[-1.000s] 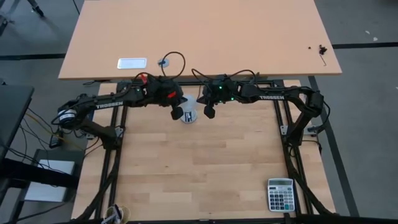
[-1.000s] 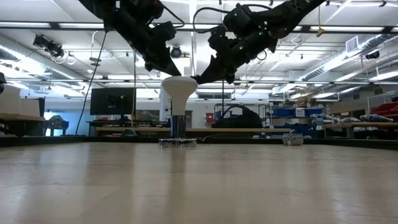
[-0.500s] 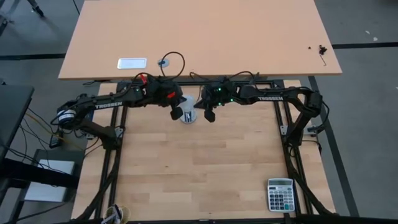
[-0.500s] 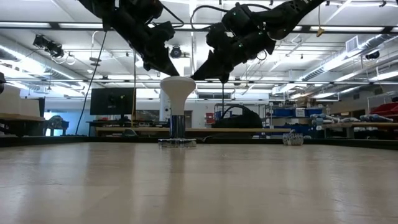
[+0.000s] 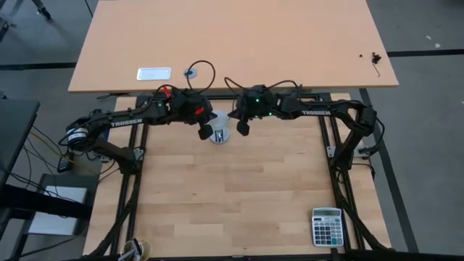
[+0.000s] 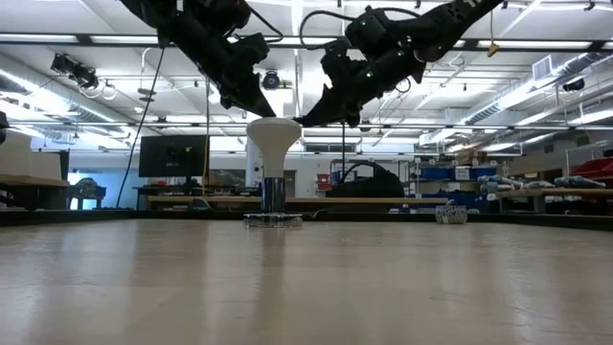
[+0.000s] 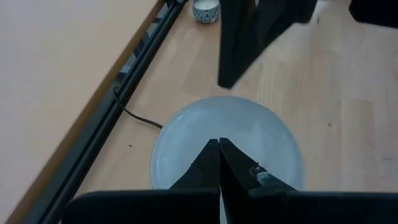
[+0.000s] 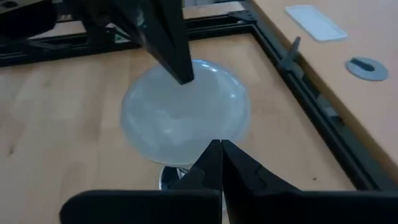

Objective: Screw lightbulb
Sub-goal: Insert the light into the lamp socket

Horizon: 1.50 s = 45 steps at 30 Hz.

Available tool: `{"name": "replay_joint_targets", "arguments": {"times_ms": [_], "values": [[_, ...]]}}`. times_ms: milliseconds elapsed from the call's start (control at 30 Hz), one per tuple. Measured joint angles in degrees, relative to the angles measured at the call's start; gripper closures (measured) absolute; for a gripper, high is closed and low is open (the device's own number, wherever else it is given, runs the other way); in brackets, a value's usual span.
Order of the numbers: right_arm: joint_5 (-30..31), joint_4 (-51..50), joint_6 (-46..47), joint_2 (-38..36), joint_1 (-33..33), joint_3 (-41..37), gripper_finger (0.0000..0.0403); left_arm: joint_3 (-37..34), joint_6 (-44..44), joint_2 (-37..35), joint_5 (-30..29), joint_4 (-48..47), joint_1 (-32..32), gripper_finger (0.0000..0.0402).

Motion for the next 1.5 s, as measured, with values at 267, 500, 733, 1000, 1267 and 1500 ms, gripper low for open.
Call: {"name": "replay_joint_targets", "arguments": {"times_ms": [267,500,733,1000,1267,1500], "values": [[-2.8,-0.3,0.0,1.0,1.1,0.1,0.0393,-0.1,0.1,0.0,0.0,-0.5,0.0,0.0401],[-10.2,-0.5,1.1,1.0,3.2,0.0,0.0393,-0.1,0.3,0.1,0.0,0.9,0.0,0.0402],[-9.7,-0.7,0.9,-0.3,4.6,0.0,0.0393,-0.1,0.3,0.1,0.0,1.1,0.0,0.0402],[-6.0,-0.7,1.6,-1.3,1.4,0.0,0.0393,-0.1,0.3,0.1,0.0,1.1,0.0,0.0402],[-6.0,-2.4,1.0,-0.9,1.4,0.0,0.0393,-0.1,1.1,0.1,0.0,1.4,0.0,0.0402],[-5.8,-3.3,1.3,-1.3,-0.2,0.0,0.0387,-0.1,1.2,0.1,0.0,1.5,0.0,0.0402]]}}
